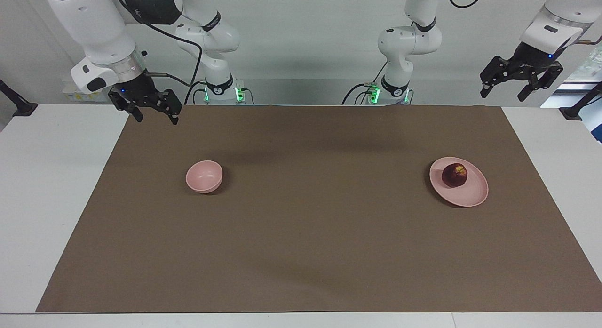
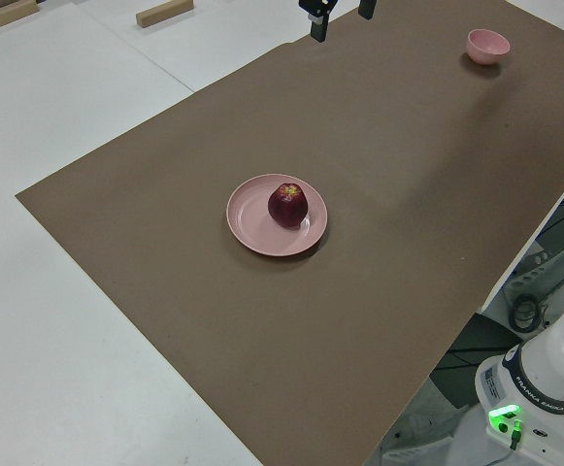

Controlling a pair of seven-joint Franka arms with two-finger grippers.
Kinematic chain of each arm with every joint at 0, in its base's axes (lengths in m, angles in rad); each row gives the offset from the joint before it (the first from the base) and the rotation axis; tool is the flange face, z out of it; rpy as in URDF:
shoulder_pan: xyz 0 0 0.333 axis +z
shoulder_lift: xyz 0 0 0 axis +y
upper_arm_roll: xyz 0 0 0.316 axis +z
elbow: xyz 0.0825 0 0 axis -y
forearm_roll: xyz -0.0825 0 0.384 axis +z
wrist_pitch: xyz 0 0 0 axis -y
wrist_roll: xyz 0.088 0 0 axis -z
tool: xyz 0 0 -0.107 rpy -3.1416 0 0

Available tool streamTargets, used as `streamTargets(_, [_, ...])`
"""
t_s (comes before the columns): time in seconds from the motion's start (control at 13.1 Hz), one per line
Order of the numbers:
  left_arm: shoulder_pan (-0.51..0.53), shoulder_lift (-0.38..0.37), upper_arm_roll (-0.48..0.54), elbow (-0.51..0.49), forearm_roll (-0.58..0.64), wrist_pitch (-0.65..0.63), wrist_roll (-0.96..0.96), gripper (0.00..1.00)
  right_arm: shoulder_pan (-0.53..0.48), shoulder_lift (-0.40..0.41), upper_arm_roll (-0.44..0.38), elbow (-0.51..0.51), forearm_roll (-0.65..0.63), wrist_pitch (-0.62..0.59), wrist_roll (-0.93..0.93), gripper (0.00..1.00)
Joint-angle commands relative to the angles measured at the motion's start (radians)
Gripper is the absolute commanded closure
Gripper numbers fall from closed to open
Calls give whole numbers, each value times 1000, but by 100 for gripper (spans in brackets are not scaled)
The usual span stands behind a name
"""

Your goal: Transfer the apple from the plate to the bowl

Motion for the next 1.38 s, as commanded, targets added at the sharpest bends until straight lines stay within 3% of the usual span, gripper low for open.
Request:
streamTargets(0.0, [-1,-9,0,1,-1,-16,4,0,-4,1,7,74,-15,-83,-18,0])
streamTargets(1.07, [2,-16,7,-11,-1,-3,17,0,-19,-45,-11,66,37,-76,-16,0])
streamTargets(1.3, [2,-59,7,-85,-3,45,17,0,-19,-52,-12,65,29,-70,-18,0])
